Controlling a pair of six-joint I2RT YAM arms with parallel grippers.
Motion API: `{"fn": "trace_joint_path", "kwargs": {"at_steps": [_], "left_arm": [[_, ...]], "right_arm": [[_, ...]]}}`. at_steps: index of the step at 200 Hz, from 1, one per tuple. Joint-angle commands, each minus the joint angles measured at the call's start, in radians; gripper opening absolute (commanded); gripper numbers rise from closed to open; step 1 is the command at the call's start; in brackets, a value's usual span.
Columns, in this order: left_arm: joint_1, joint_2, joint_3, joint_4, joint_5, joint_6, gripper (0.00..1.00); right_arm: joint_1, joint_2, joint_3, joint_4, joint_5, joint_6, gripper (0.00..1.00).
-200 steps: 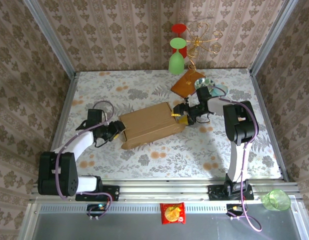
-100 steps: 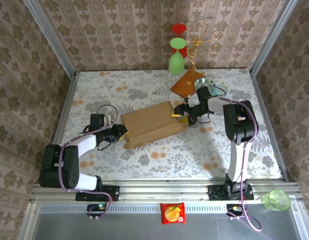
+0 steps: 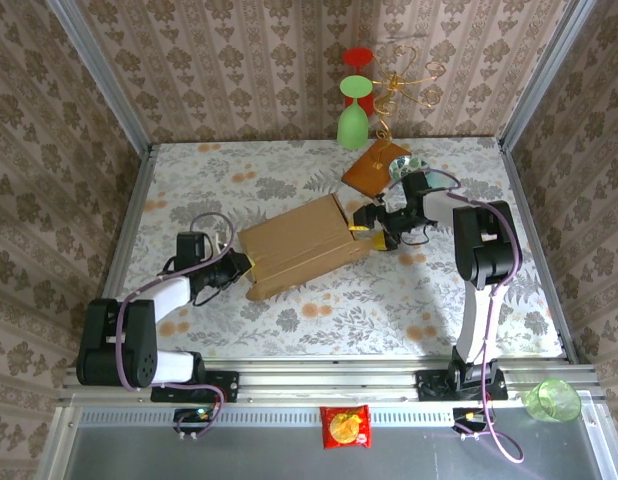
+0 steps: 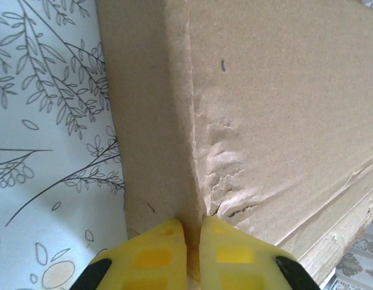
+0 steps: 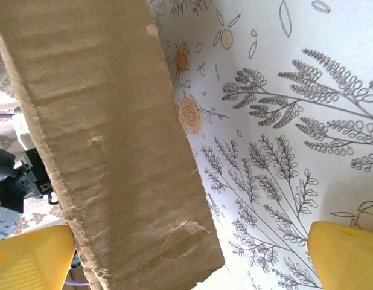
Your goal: Fold the paper box
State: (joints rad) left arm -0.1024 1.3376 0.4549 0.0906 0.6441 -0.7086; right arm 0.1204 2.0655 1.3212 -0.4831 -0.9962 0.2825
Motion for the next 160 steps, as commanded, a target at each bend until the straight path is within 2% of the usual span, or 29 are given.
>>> {"fn": "trace_joint_path", "kwargs": {"at_steps": [1, 70, 100, 134, 160], "left_arm": [[0.015, 0.018, -0.067, -0.206, -0.074, 0.056, 0.02], [0.02, 0.05, -0.048, -0.2, -0.077, 0.065, 0.02], [0.02, 0.058, -0.049, -0.187, -0.077, 0.06, 0.01], [0.02, 0.057, -0.047, -0.185, -0.078, 0.064, 0.01], [0.02, 0.057, -0.056, -0.174, -0.08, 0.058, 0.01]], "right_arm": [[0.031, -0.009, 0.007, -0.017, -0.038, -0.033, 1.0], [0.059, -0.034, 0.003, 0.154, -0.114, 0.107, 1.0], [0.065, -0.017, 0.036, 0.131, -0.123, 0.109, 1.0], [0.086, 0.035, 0.058, 0.103, -0.13, 0.095, 0.97], [0.116, 0.044, 0.034, 0.157, -0.152, 0.146, 0.9]]}}
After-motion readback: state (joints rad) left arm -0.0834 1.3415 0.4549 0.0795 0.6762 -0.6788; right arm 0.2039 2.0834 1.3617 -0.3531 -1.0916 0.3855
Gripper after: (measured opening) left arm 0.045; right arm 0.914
